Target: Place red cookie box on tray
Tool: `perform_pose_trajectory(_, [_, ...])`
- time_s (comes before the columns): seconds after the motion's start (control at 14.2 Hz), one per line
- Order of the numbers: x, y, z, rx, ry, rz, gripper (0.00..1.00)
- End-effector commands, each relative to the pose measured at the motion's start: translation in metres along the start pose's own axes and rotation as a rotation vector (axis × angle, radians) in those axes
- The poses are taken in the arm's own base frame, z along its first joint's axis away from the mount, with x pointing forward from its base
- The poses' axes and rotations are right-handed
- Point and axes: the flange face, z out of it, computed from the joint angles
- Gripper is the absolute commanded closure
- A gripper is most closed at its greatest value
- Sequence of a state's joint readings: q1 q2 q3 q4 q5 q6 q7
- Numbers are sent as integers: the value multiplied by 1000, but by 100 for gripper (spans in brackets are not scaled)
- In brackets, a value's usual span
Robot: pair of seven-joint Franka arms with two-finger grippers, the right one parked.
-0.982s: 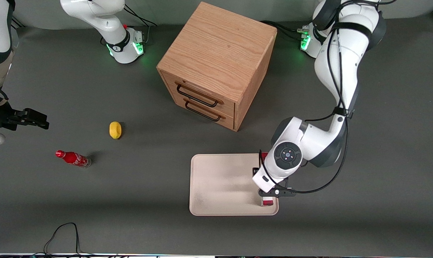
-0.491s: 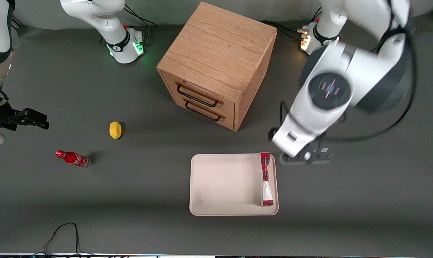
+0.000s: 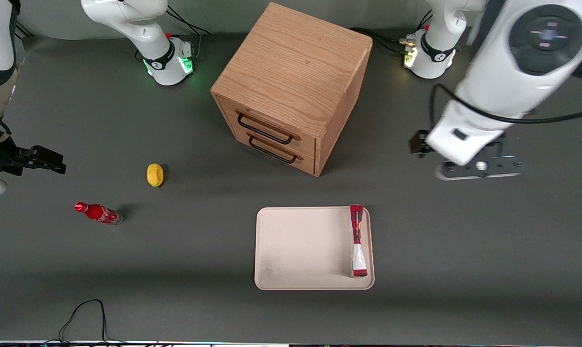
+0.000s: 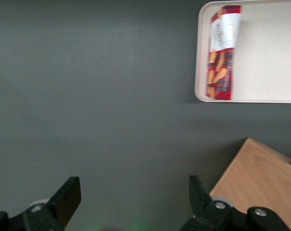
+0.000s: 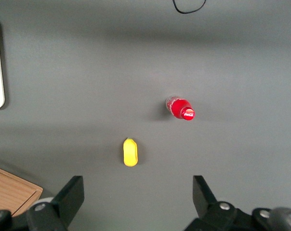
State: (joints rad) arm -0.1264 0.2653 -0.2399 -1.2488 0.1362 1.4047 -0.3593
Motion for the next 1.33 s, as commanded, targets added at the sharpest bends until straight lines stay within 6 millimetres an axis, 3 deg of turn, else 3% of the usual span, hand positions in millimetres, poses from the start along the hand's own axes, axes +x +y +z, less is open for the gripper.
perform_pose_trajectory(0.0, [-37, -64, 14, -32, 40, 15, 0])
perform_pose_trajectory(0.14, [-43, -75, 29, -29, 55, 6, 0])
perform_pose_trajectory(0.28, [-43, -98, 33, -29, 59, 20, 0])
perform_pose_trajectory(0.49, [-39, -149, 35, -38, 57, 40, 0])
perform_pose_trajectory(0.7, [-38, -174, 34, -48, 61, 53, 0])
perform_pose_trajectory(1.05, [-33, -180, 18, -64, 99, 30, 0])
perform_pose_trajectory(1.26, [-39, -172, 17, -88, 76, 32, 0])
